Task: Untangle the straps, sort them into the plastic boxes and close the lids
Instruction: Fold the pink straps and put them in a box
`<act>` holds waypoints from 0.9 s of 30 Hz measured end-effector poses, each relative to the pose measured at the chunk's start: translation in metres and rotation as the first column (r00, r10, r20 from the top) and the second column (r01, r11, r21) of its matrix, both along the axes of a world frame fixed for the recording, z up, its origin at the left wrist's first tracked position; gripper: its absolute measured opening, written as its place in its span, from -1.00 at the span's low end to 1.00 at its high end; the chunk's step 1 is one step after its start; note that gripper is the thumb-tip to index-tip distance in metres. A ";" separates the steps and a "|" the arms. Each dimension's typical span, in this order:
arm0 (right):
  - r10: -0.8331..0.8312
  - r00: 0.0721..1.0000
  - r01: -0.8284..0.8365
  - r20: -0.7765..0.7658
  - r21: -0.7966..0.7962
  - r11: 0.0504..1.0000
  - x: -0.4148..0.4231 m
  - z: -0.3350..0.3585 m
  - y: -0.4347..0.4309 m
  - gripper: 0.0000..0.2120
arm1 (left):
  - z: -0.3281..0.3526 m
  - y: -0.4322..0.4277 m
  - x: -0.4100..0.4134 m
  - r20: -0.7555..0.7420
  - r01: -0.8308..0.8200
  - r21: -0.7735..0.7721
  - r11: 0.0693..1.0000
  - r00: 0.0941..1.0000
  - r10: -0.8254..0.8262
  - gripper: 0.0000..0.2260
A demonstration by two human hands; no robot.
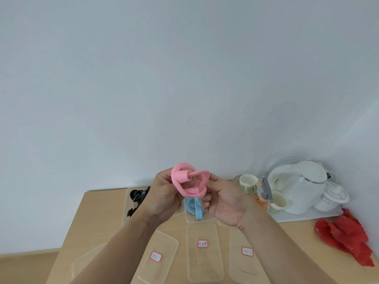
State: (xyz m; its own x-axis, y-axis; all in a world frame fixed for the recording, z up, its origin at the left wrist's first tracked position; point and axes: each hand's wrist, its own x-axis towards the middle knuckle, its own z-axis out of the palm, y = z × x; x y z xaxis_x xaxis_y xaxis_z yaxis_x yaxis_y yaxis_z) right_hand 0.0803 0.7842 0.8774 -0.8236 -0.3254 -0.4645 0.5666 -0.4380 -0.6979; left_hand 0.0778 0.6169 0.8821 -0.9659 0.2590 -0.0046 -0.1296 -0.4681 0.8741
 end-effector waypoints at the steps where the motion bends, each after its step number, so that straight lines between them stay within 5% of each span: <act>1: -0.036 0.998 0.040 -0.047 0.088 0.995 0.001 -0.002 -0.002 -0.90 | -0.001 -0.001 -0.001 0.009 -0.009 -0.016 1.000 1.000 0.009 -0.82; 5: -0.072 0.889 0.310 -0.452 0.478 0.822 0.006 0.004 0.001 -0.66 | -0.007 -0.009 -0.009 0.017 -0.021 -0.207 0.978 1.000 0.025 -0.75; 7: 0.128 0.750 0.376 -0.649 0.578 0.724 0.009 0.011 0.002 -0.71 | -0.007 -0.009 -0.008 -0.023 0.015 -0.319 0.948 0.999 -0.024 -0.72; 10: 0.376 0.596 0.438 -0.709 0.680 0.588 0.006 0.014 -0.002 -0.91 | -0.006 -0.005 -0.004 -0.044 0.092 -0.431 0.898 0.991 -0.123 -0.71; 15: 0.409 0.614 0.490 -0.674 0.733 0.473 0.001 0.006 0.008 -0.90 | -0.002 -0.014 -0.001 0.184 0.366 -0.205 0.908 0.925 -0.332 -0.68; 19: 0.433 0.631 0.496 -0.644 0.764 0.413 0.005 -0.001 0.000 -0.91 | -0.003 -0.002 0.003 0.190 0.224 -0.311 0.923 0.967 -0.170 -0.55; 27: 0.220 0.723 0.509 -0.655 0.720 0.472 0.003 -0.001 0.003 -0.86 | -0.007 0.018 0.004 0.090 0.106 -0.389 0.915 0.993 -0.077 -0.62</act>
State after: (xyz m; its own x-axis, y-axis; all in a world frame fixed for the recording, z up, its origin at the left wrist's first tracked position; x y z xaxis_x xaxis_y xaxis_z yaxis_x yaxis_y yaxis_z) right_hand 0.0837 0.7868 0.8761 -0.9780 0.0622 0.1992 -0.1398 0.5138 -0.8464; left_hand 0.0816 0.6353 0.8749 -0.9314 0.3092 -0.1922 -0.2245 -0.0723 0.9718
